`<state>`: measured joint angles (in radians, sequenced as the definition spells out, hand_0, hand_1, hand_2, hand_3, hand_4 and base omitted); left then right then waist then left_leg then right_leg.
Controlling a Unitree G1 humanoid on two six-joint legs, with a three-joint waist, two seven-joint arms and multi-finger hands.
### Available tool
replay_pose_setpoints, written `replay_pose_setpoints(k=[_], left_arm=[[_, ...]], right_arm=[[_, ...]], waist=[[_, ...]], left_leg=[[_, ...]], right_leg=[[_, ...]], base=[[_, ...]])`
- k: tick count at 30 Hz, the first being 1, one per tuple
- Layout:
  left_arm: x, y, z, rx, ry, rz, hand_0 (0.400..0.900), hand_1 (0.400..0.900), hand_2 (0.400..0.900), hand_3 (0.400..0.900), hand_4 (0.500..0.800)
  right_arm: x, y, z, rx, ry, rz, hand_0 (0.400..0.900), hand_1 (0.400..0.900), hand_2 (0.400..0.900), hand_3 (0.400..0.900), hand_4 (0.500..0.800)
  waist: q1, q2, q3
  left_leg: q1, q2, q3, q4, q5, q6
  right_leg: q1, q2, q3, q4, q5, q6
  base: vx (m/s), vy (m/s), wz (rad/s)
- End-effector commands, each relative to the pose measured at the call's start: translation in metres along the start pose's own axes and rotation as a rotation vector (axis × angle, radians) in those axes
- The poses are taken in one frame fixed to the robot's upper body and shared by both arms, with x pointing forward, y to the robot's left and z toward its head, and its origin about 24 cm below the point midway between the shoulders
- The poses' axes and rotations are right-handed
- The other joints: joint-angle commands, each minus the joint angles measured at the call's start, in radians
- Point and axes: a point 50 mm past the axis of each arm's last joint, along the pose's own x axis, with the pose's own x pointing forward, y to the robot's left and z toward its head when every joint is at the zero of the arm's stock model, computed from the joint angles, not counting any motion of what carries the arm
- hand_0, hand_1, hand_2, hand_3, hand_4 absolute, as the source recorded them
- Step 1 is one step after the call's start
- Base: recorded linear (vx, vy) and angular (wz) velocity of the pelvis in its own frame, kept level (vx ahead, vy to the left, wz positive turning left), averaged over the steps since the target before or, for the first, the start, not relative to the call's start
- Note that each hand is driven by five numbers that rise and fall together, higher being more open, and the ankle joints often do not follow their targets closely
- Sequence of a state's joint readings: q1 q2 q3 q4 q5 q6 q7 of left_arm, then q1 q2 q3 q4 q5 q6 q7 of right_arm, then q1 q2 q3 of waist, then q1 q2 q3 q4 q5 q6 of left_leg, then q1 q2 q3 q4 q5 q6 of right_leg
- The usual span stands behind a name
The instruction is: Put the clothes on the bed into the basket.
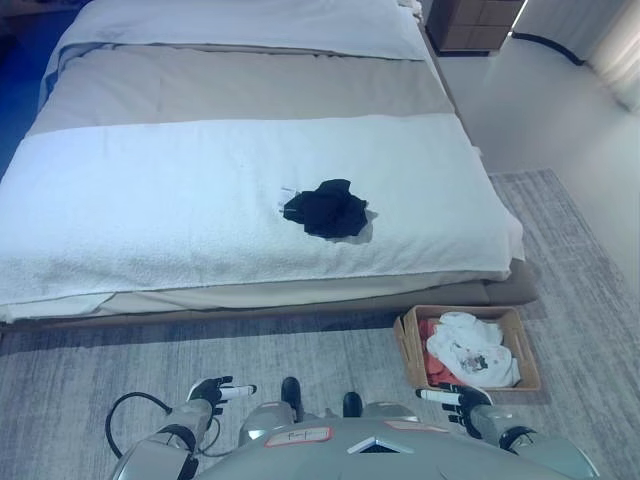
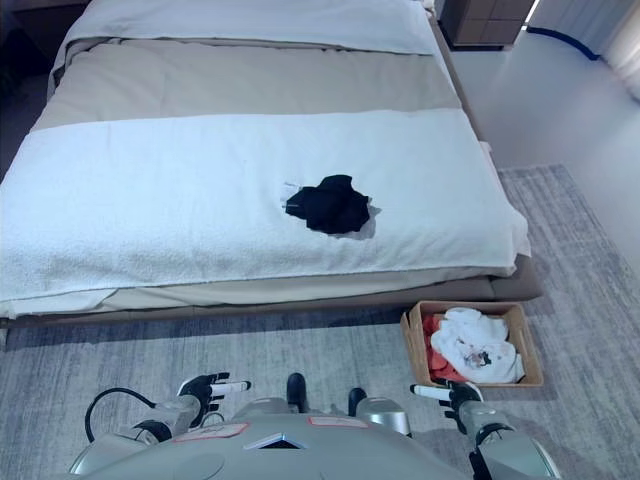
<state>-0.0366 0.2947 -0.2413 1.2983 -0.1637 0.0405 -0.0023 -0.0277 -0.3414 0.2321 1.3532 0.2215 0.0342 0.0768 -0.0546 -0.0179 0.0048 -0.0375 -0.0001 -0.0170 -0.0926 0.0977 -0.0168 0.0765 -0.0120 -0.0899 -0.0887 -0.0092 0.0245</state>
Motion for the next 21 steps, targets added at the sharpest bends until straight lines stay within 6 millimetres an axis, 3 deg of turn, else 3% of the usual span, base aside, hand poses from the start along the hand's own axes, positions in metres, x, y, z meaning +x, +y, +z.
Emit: replay_pose_setpoints(k=[1,5,7,9,11,15,18,21], left_arm=[[0.000,0.020,0.029,0.001,-0.063,0.048,0.900,0.900,0.900,0.900,0.800],[0.001,0.018,0.030,-0.002,-0.064,0.035,0.900,0.900,0.900,0.900,0.800],[0.001,0.017,0.035,-0.003,-0.078,0.032,0.900,0.900,0.900,0.900,0.800],[0.001,0.015,0.034,-0.004,-0.073,0.022,0.900,0.900,0.900,0.900,0.800],[0.001,0.012,0.033,0.007,-0.070,0.009,0.900,0.900,0.900,0.900,0.800],[0.001,0.010,0.028,0.023,-0.059,0.010,0.900,0.900,0.900,0.900,0.800],[0.001,0.012,0.027,0.016,-0.060,0.014,0.900,0.900,0.900,0.900,0.800],[0.001,0.010,0.014,0.006,-0.027,0.010,0.900,0.900,0.900,0.900,0.800]], right_arm=[[-0.003,-0.025,0.012,-0.015,-0.021,-0.065,0.900,0.900,0.900,0.900,0.800],[-0.003,-0.027,0.013,-0.020,-0.027,-0.067,0.900,0.900,0.900,0.900,0.800],[-0.004,-0.030,0.019,-0.031,-0.047,-0.074,0.900,0.900,0.900,0.900,0.800],[-0.004,-0.032,0.020,-0.031,-0.051,-0.076,0.900,0.900,0.900,0.900,0.800],[-0.004,-0.033,0.018,-0.020,-0.047,-0.083,0.900,0.900,0.900,0.900,0.800],[-0.004,-0.034,0.020,-0.034,-0.050,-0.088,0.900,0.900,0.900,0.900,0.800],[-0.004,-0.034,0.025,-0.051,-0.064,-0.092,0.900,0.900,0.900,0.900,0.800],[-0.004,-0.033,0.025,-0.074,-0.057,-0.081,0.900,0.900,0.900,0.900,0.800]], waist=[[0.012,0.000,0.059],[0.008,-0.007,0.079],[0.019,-0.017,0.107],[0.016,-0.021,0.114],[0.010,-0.012,0.113],[0.023,-0.002,0.119],[0.038,0.007,0.130],[0.052,0.016,0.105]], left_leg=[[0.064,0.074,0.024,0.081,-0.152,-0.065],[-0.003,0.052,-0.009,0.216,-0.174,-0.075],[-0.053,-0.002,-0.075,0.315,-0.181,-0.076],[-0.099,-0.033,-0.086,0.350,-0.181,-0.063],[-0.154,-0.013,-0.048,0.288,-0.134,-0.054],[-0.248,0.015,-0.043,0.164,-0.026,-0.052],[-0.254,0.026,-0.069,0.076,0.008,-0.055],[-0.220,0.041,-0.057,0.044,0.043,-0.055]], right_leg=[[-0.043,-0.005,-0.001,0.064,-0.075,0.000],[-0.043,0.005,0.004,0.076,-0.090,-0.021],[-0.050,0.003,0.012,0.085,-0.086,-0.030],[-0.052,0.008,0.009,0.088,-0.090,-0.038],[-0.056,0.011,-0.010,0.092,-0.101,-0.040],[-0.047,0.027,-0.009,0.086,-0.105,-0.042],[-0.019,0.041,0.023,0.073,-0.115,-0.036],[0.029,0.043,0.074,0.051,-0.133,-0.016]], base=[[-0.03,-0.139,0.31],[-0.02,-0.131,0.19],[-0.07,-0.131,0.07],[-0.03,-0.110,0.26],[0.00,-0.048,0.33],[0.07,-0.008,-0.02],[0.16,0.059,-0.46],[0.20,0.120,-0.59]])
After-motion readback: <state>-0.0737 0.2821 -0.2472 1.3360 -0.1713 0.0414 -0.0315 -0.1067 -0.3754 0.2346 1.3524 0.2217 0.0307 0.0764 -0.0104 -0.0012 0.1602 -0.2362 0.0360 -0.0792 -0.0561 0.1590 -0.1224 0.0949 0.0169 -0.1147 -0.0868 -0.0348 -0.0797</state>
